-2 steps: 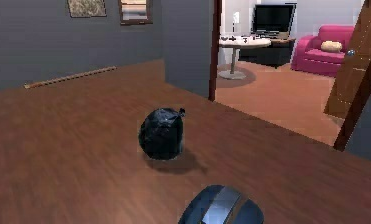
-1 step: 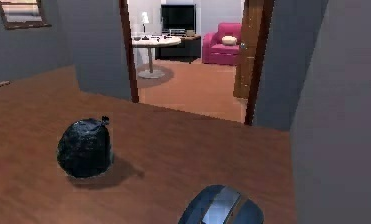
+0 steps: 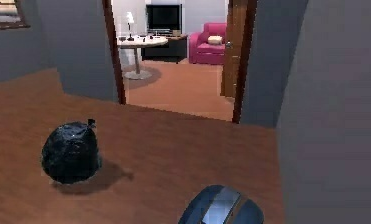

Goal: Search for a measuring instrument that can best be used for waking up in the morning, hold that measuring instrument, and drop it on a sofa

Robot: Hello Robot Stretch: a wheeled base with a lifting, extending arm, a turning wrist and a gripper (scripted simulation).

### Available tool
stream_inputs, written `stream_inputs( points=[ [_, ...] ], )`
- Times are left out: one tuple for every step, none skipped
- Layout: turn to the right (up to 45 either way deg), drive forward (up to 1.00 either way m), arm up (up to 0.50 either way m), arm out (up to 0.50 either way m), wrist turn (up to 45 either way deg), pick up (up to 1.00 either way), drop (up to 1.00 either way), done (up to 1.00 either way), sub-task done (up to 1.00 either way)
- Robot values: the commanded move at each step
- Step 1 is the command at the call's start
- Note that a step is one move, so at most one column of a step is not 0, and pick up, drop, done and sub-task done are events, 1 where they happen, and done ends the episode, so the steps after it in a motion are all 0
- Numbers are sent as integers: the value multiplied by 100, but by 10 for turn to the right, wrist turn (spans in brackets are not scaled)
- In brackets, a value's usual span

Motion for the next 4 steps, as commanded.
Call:
stream_inputs(
  points=[
    [0,100,0,0,0,0,0,0,0],
    [0,100,0,0,0,0,0,0,0],
    [0,100,0,0,0,0,0,0,0],
    [0,15,0,0,0,0,0,0,0]
  ],
)
